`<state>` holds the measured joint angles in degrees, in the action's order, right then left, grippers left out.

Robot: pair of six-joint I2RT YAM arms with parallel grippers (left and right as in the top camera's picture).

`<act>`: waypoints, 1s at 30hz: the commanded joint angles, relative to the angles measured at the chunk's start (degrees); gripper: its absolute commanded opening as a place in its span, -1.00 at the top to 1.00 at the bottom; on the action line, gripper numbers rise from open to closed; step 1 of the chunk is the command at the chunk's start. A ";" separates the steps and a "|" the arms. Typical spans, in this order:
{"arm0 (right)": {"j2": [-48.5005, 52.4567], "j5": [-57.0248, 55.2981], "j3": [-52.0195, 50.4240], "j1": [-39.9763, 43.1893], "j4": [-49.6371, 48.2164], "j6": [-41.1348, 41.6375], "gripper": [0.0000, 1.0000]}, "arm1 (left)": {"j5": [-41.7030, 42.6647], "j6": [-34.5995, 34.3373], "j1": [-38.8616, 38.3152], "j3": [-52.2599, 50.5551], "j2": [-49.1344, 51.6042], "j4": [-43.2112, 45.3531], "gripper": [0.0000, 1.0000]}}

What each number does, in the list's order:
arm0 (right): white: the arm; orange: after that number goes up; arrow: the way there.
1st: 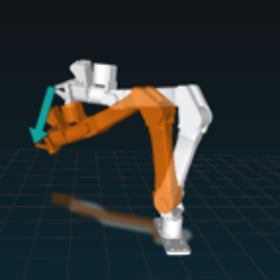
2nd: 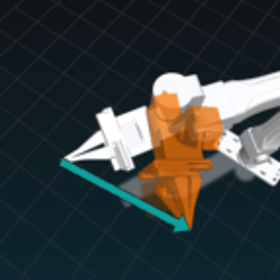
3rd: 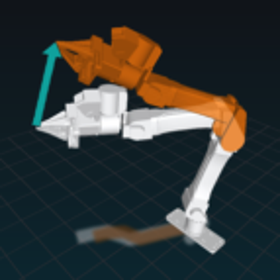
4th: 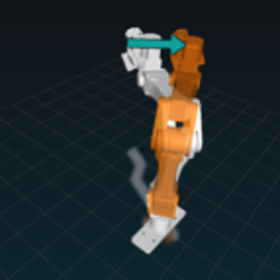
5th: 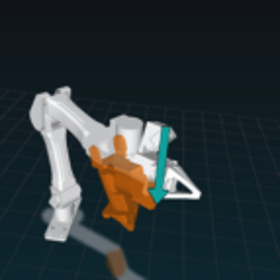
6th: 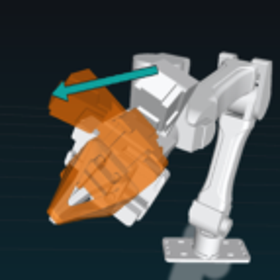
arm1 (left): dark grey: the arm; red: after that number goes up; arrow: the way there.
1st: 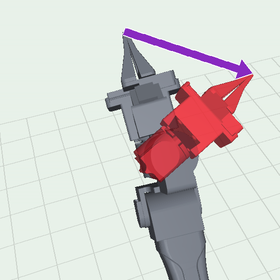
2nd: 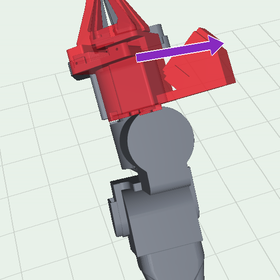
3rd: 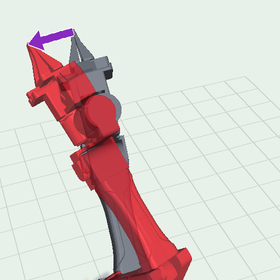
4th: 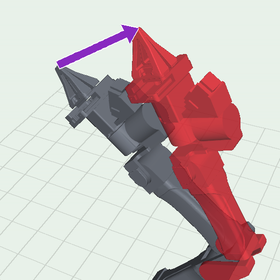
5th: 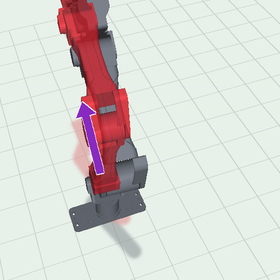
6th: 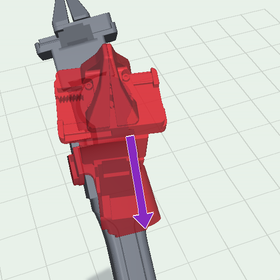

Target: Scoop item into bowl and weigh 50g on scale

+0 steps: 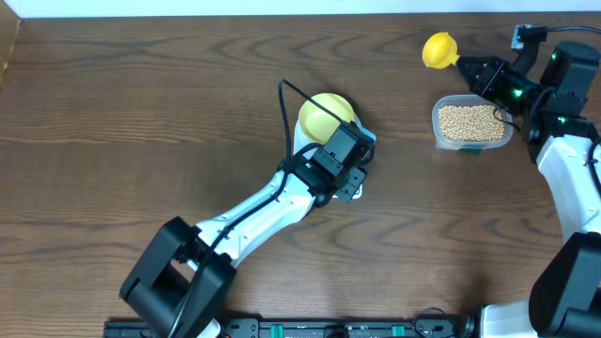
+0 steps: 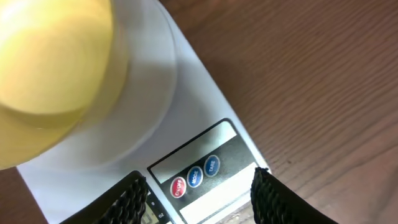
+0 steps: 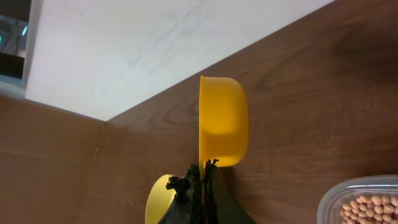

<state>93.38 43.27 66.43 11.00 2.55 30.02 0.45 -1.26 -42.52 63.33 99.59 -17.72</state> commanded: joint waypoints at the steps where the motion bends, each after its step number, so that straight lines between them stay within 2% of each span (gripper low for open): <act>1: 0.37 0.83 0.44 -0.13 0.33 -1.84 0.98 | -1.11 3.17 0.11 -0.11 1.18 0.02 -0.13; 8: 0.37 0.83 0.44 -0.13 0.28 -1.84 0.98 | 0.24 3.17 0.07 -0.11 1.14 -0.17 -0.13; 9: 0.37 0.83 0.44 -0.13 0.26 -1.84 0.98 | 0.85 3.17 -0.04 -0.11 1.05 -0.17 -0.29; 10: 0.37 0.83 0.44 -0.13 0.26 -1.84 0.98 | 1.03 3.17 -0.42 -0.11 0.68 -0.20 -0.83; 17: 0.37 0.85 0.44 0.44 0.26 -1.84 0.98 | -0.72 2.93 1.66 -0.11 -6.01 -0.44 -0.89; 26: 0.37 0.83 0.44 1.31 0.26 -1.84 0.98 | -1.14 2.97 9.31 -0.11 -10.78 -7.17 -0.89; 30: 0.37 0.83 0.44 1.33 0.26 -1.84 0.98 | -0.90 3.02 9.68 -0.11 -10.80 -11.76 -0.89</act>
<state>93.38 43.33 66.43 12.14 2.79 29.26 -0.01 1.54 -33.08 63.33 89.45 -27.94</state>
